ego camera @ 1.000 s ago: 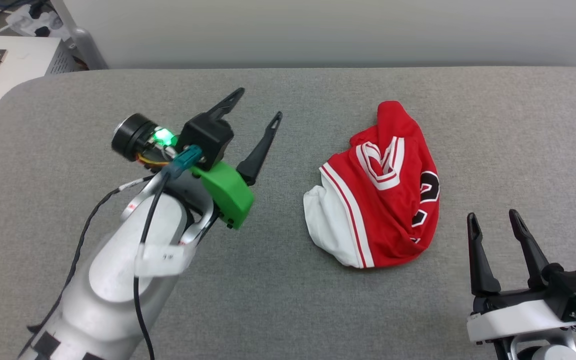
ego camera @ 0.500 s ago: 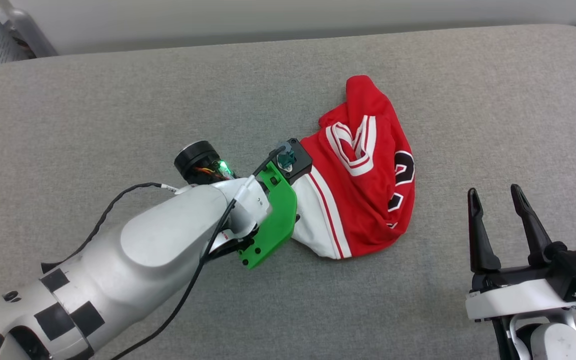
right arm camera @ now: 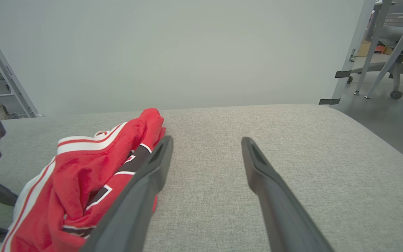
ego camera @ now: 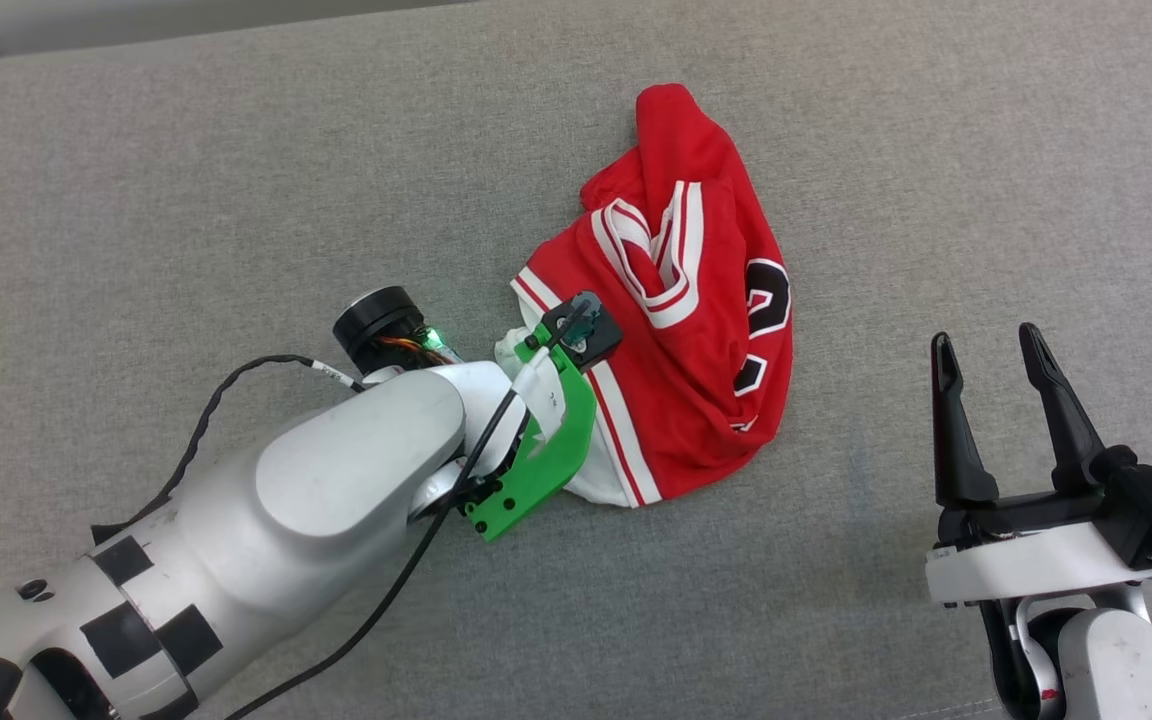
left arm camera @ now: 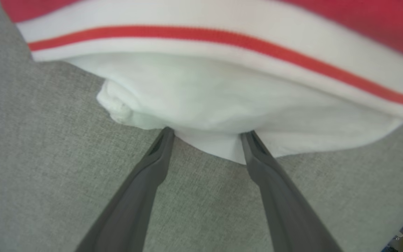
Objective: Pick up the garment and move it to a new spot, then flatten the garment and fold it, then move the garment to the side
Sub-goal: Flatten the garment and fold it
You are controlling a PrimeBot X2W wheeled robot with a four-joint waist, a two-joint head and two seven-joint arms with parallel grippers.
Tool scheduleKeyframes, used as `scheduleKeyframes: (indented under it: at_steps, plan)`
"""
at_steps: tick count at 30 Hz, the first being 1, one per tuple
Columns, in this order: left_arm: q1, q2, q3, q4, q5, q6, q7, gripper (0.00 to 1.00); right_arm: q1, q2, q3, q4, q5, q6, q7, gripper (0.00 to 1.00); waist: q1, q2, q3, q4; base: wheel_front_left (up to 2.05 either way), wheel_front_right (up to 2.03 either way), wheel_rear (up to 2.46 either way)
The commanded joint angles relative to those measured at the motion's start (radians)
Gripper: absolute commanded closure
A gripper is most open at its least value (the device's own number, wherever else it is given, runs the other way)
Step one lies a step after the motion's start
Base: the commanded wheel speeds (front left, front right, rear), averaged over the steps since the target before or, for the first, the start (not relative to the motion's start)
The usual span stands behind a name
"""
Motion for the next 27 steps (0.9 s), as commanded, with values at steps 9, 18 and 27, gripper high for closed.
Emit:
scheduleKeyframes:
  at_steps: [9, 18, 27]
  plan:
    - [0.036, -0.005, -0.024, -0.020, 0.011, -0.003, -0.073, 1.00, -0.007, 0.000, -0.008, 0.006, 0.000, -0.001, -0.005, 0.00, 0.0000, 0.0000, -0.033, 0.015, 0.00, 0.00, 0.00]
    - [-0.084, 0.037, -0.024, -0.079, 0.000, -0.003, -0.310, 1.00, 0.035, 0.000, -0.018, 0.010, -0.002, -0.001, -0.005, 0.00, 0.0000, 0.0000, -0.103, 0.074, 0.00, 0.00, 0.00]
    - [-0.129, 0.139, 0.032, -0.094, -0.047, 0.008, -0.490, 1.00, 0.067, 0.000, -0.031, 0.005, -0.006, -0.001, -0.005, 0.00, 0.0000, 0.0000, -0.146, 0.140, 0.00, 0.00, 0.00]
